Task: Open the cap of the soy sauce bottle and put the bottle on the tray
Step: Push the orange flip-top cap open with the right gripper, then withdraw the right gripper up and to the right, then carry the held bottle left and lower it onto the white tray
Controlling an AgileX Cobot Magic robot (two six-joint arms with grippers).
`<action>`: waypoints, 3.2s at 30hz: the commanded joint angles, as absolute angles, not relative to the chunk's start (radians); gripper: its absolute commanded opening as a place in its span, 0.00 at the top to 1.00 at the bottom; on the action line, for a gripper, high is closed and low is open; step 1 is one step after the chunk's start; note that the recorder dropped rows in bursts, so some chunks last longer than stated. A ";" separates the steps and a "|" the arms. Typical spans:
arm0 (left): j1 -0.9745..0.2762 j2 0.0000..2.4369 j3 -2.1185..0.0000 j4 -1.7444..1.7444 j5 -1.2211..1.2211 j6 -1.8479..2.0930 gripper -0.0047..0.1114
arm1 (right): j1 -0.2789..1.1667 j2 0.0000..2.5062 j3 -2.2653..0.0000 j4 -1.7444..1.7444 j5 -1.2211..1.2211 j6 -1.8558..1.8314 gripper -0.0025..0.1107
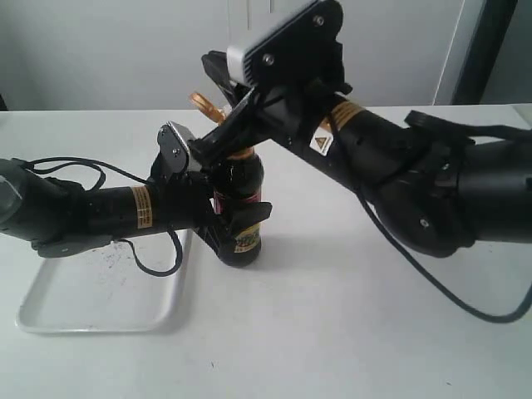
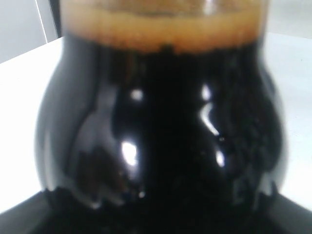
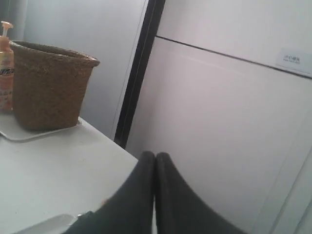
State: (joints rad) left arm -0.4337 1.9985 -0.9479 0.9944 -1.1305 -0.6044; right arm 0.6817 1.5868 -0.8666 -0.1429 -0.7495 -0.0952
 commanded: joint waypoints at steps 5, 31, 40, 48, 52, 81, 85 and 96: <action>-0.442 2.002 -0.940 1.052 -1.052 -0.605 0.96 | 0.592 1.576 -0.970 -0.135 -0.401 0.011 0.98; -0.442 2.002 -0.940 1.048 -1.052 -0.632 0.96 | 0.313 1.554 -1.229 -0.196 0.746 -0.170 0.98; -0.442 2.002 -0.940 1.048 -1.099 -0.632 0.96 | 0.111 1.422 -1.120 0.000 0.637 -0.156 0.98; -0.442 2.000 -0.940 1.050 -1.159 -0.657 0.96 | 0.079 1.354 -1.055 0.019 0.706 -0.189 0.98; -0.442 1.985 -0.940 1.047 -1.159 -0.657 0.96 | 0.079 1.347 -1.028 0.033 0.685 -0.209 0.98; -0.355 1.661 -0.746 0.928 -1.221 -0.558 0.96 | 0.081 1.349 -0.974 0.153 0.541 -0.262 0.98; -0.271 1.640 -0.696 0.932 -1.221 -0.568 0.96 | 0.081 1.349 -0.974 0.153 0.541 -0.262 0.98; -0.120 1.604 -0.608 0.940 -1.221 -0.556 0.96 | 0.081 1.353 -0.974 0.160 0.533 -0.262 0.98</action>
State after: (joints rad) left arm -0.1444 1.6314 -0.6100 0.9714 -1.1324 -0.5596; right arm 0.0870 1.3565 -0.9793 0.1531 0.5439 -0.2535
